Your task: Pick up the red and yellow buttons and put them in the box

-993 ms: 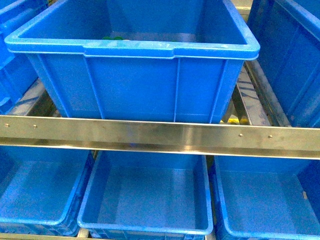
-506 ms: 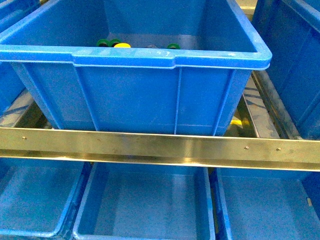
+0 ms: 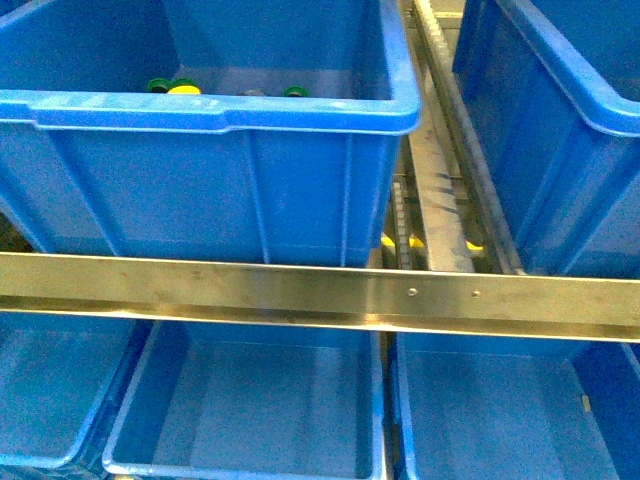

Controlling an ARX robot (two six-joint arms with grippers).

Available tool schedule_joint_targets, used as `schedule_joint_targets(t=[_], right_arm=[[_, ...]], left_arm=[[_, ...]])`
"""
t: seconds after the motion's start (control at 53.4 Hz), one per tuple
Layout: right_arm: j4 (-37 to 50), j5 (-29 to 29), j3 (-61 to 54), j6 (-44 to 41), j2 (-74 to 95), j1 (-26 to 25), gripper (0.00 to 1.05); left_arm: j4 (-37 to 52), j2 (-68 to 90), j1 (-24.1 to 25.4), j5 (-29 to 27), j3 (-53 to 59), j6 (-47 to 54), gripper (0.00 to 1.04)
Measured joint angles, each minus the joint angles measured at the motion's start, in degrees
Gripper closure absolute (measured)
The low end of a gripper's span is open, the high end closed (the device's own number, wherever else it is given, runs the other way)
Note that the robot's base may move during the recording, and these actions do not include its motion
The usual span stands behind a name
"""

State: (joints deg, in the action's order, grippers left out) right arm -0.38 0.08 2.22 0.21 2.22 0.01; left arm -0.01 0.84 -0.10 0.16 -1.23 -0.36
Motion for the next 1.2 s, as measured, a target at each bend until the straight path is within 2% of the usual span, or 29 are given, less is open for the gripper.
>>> schedule_joint_targets(t=[0.843,0.937,1.012,1.087,1.199], right_arm=[[0.00,0.04,0.02,0.00,0.00,-0.02,0.07],[0.00,0.04,0.02,-0.02,0.00,-0.02,0.07],[0.00,0.04,0.02,0.00,-0.02,-0.02,0.07],[0.00,0.04,0.02,0.00,0.00,-0.02,0.07],[0.00,0.02,0.02,0.00,0.00,-0.02,0.07]], left_arm=[[0.00,0.00,0.02,-0.15,0.00,0.07,0.08],[-8.57,3.39,0.17,0.00,-2.78,-0.50,0.08],[-11.23,6.86,0.04,-0.46,-5.62,-0.68,0.08],[-8.17,11.10,-0.66,-0.85,-8.79,-0.63,0.08],[2.29,21.40,-1.03,-0.59,-17.53,-0.72,0.08]])
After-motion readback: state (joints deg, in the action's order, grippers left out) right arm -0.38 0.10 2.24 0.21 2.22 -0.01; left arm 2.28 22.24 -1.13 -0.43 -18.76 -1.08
